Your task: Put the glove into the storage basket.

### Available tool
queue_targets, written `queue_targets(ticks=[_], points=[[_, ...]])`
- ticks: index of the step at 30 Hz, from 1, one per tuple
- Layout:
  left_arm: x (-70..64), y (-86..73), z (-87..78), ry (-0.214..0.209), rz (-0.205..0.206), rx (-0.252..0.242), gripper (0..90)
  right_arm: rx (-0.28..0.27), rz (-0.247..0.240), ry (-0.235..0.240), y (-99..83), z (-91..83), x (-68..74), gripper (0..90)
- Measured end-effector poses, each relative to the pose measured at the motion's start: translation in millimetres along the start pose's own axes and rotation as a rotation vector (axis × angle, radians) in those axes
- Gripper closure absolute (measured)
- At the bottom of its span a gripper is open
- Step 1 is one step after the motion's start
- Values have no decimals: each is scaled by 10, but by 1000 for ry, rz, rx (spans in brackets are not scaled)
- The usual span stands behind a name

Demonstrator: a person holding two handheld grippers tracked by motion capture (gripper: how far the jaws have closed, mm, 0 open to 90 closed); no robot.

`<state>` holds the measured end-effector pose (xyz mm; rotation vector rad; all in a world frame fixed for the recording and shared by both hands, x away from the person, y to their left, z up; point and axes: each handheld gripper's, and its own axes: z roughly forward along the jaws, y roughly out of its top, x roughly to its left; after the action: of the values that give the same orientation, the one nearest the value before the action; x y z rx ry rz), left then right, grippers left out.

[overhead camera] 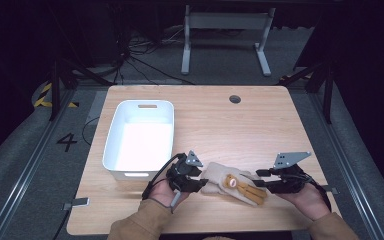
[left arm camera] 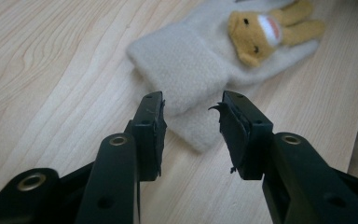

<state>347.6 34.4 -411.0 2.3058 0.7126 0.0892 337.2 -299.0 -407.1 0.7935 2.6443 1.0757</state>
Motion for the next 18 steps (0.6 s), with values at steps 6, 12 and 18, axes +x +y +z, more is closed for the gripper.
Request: queue_targets(ticks=[6, 12, 18], points=[[47, -22, 12, -17, -13, -1, 640, 28, 34, -22, -126, -35, -20, 605], [86, -27, 38, -48, -30, 11, 609, 69, 56, -41, -264, -35, -21, 614], [82, -28, 71, -15, -3, 29, 577, 103, 64, -43, -339, -29, -21, 622]])
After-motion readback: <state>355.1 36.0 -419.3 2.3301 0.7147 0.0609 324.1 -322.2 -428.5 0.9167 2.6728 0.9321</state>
